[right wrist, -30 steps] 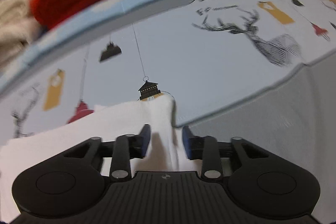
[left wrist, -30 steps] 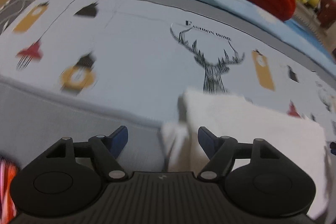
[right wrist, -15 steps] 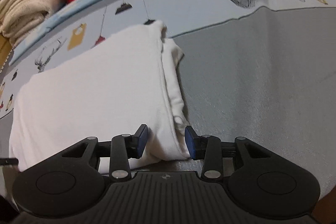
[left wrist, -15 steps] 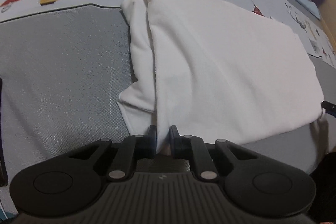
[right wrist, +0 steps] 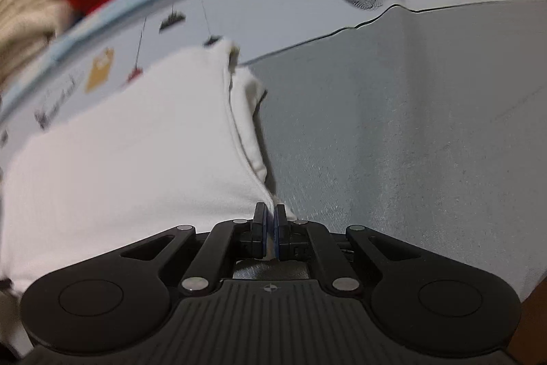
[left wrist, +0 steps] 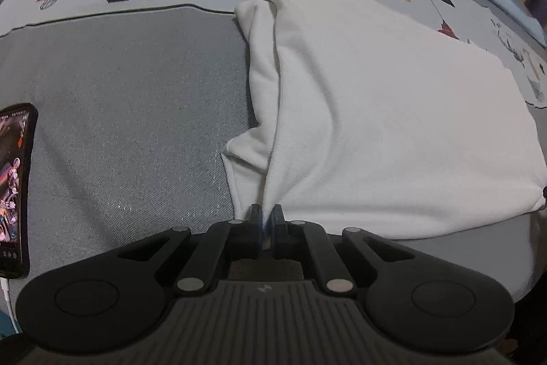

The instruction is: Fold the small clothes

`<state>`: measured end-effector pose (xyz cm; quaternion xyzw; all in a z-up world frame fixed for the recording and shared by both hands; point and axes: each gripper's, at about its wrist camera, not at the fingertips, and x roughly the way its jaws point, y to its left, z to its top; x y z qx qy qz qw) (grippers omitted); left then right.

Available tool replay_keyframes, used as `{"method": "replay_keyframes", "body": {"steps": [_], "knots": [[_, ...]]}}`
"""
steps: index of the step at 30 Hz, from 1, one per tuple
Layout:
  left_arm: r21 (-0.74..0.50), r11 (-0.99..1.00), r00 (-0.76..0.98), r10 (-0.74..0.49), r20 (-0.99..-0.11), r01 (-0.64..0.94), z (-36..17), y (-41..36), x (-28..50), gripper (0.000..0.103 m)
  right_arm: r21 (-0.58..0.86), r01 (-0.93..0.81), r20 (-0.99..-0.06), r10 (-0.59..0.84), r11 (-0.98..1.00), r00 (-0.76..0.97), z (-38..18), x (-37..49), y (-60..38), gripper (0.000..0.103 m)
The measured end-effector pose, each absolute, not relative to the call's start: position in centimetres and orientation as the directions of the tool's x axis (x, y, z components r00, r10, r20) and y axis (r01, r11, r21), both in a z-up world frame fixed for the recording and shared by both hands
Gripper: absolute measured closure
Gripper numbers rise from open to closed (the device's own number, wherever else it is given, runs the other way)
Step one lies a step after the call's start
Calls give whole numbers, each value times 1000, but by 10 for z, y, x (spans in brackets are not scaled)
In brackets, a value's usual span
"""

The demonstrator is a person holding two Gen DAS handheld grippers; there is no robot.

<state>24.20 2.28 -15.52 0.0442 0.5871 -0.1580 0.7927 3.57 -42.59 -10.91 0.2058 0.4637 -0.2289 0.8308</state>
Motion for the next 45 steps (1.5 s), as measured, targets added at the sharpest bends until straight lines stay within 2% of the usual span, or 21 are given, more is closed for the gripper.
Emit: {"method": "replay_keyframes", "body": {"steps": [1,2,3,4,6,8,12,17,22,34,45], "knots": [[-100,950,271,-184,-945,295,-154,23,241,89,106,562,-866,-202,820,457,-109,38,-423,100],[-86,957,281,-166,-945,279,-152,25,239,70,91,560,-866,-211,823,453,-108,38,-422,97],[-72,965,295,-147,-944,253,-147,29,235,51,80,563,-865,-223,823,449,-105,37,-420,87],[-68,969,309,-142,-940,239,-142,31,230,45,73,572,-865,-234,817,444,-100,35,-418,80],[-76,974,340,-147,-929,213,-128,37,218,16,97,583,-847,-241,807,474,-83,21,-408,56],[-64,979,407,-139,-903,193,-112,41,200,9,142,545,-810,-219,826,543,-66,3,-388,46],[-5,974,470,-114,-875,227,-92,36,162,8,147,436,-770,-174,888,614,-46,-28,-333,35],[-30,973,461,-135,-877,227,-86,35,118,8,107,334,-741,-149,936,655,-42,-43,-282,35],[58,948,498,-111,-860,312,-91,21,98,8,99,313,-723,-147,945,675,-39,-44,-271,35],[105,940,515,-83,-853,326,-98,13,102,8,141,304,-723,-112,942,682,-45,-49,-274,36],[81,950,501,-85,-861,302,-104,15,113,8,150,316,-743,-104,937,661,-51,-47,-278,36]]}}
